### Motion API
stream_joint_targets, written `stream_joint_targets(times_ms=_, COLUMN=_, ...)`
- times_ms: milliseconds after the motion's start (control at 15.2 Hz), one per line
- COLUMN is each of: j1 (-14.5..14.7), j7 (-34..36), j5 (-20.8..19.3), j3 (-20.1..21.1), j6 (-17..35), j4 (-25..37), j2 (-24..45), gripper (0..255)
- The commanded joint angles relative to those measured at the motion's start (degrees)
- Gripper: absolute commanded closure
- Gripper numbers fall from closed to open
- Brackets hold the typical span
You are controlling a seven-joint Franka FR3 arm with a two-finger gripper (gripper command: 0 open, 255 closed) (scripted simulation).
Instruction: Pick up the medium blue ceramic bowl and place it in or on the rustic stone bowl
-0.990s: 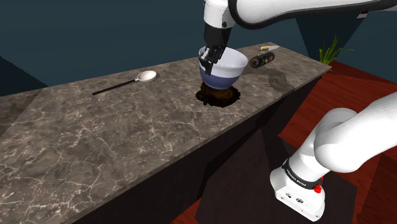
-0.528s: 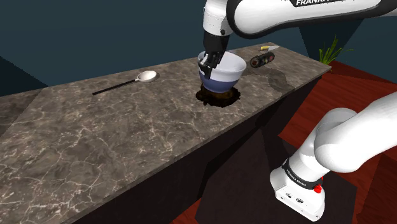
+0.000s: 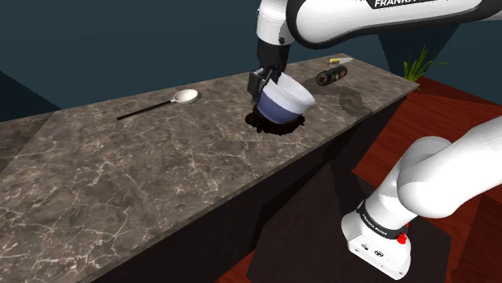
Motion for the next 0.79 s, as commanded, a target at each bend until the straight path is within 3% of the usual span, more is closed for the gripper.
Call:
stream_joint_targets(times_ms=0, j1=0.01, j7=0.0, j5=0.01, j3=0.01, j6=0.02, j4=0.01, j2=-0.01, gripper=0)
stream_joint_targets(times_ms=264, j1=0.33, j7=-0.24, j5=0.5, j3=0.44, j6=-7.3, j4=6.73, j2=-0.57, gripper=0)
stream_joint_targets(times_ms=726, j1=0.32, j7=-0.24, j5=0.5, j3=0.44, j6=-7.3, j4=6.73, j2=-0.57, gripper=0)
